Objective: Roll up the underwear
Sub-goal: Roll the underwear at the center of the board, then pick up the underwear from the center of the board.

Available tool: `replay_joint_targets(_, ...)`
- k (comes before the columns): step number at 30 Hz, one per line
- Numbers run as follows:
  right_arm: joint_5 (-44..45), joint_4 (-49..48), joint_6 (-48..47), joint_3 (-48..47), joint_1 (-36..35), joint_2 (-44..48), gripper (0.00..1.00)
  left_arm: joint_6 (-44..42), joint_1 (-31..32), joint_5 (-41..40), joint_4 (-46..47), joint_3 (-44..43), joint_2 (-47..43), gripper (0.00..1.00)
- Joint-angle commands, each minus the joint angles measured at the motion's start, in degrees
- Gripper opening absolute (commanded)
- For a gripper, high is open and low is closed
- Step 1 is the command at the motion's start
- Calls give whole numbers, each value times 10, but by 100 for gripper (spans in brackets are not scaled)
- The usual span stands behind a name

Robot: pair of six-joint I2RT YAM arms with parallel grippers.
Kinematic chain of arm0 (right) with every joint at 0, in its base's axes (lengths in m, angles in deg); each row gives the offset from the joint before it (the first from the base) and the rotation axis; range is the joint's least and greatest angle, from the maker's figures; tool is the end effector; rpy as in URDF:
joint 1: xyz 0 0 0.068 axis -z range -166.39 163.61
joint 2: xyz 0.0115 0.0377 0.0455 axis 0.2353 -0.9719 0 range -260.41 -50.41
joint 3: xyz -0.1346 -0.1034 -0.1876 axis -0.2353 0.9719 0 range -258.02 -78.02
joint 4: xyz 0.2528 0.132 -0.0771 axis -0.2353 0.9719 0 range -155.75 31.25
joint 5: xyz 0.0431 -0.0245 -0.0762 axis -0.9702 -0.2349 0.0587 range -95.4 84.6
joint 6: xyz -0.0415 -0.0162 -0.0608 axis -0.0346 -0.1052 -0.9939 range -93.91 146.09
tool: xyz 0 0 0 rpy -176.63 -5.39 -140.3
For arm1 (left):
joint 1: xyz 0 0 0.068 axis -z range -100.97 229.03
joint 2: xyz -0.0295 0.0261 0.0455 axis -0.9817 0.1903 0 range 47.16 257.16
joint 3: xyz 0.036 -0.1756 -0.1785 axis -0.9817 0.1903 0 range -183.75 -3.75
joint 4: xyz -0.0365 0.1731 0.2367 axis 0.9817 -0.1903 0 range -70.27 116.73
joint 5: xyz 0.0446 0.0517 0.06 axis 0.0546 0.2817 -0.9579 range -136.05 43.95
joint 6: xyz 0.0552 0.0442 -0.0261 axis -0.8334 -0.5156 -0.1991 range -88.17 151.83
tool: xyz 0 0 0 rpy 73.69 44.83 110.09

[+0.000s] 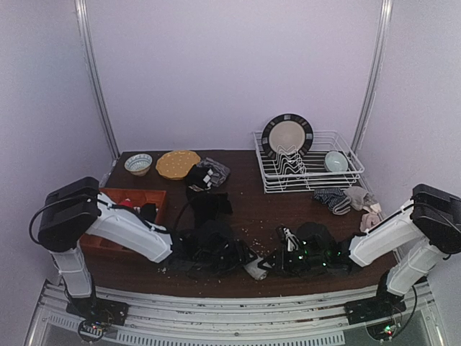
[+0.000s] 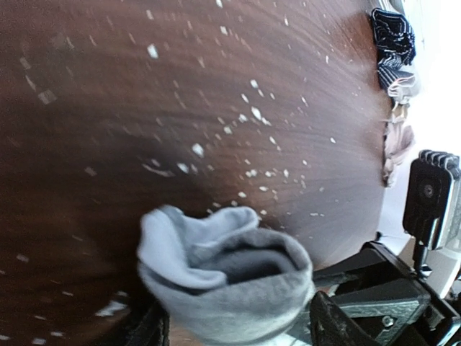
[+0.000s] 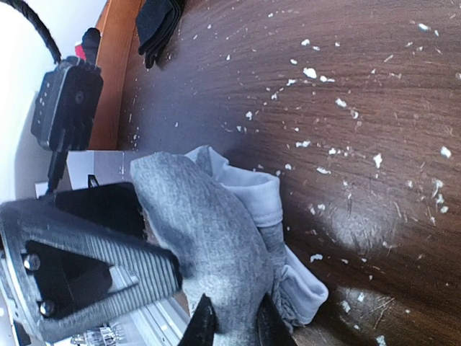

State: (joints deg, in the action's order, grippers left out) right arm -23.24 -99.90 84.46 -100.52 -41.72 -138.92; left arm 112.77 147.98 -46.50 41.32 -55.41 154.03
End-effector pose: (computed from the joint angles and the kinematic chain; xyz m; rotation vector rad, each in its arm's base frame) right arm 0.1529 0.2553 0.0536 -0.1506 2.4869 1.3683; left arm 0.1458 -0.3775 0.0603 -0.2835 2.6524 -1.1813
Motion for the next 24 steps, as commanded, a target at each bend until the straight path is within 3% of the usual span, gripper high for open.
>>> replay_joint_targets(1, 12, 100, 10, 30, 1, -37, 10, 75, 17, -3, -14, 7, 51, 66)
replay_joint_targets(9, 2, 92, 11, 30, 0, -44, 8, 101, 20, -19, 32, 13, 80, 49)
replay_joint_targets(16, -10, 90, 5, 20, -12, -54, 8, 106, 17, -21, 31, -3, 107, 46)
replay_joint_targets(18, -12, 90, 5, 18, -13, -55, 7, 106, 15, -23, 22, -5, 108, 46)
replay_joint_targets(22, -12, 90, 5, 20, -16, -50, 7, 104, 14, -21, -10, -15, 108, 62)
replay_joint_targets(24, -12, 90, 5, 17, -17, -49, 6, 103, 13, -20, -19, -19, 109, 64)
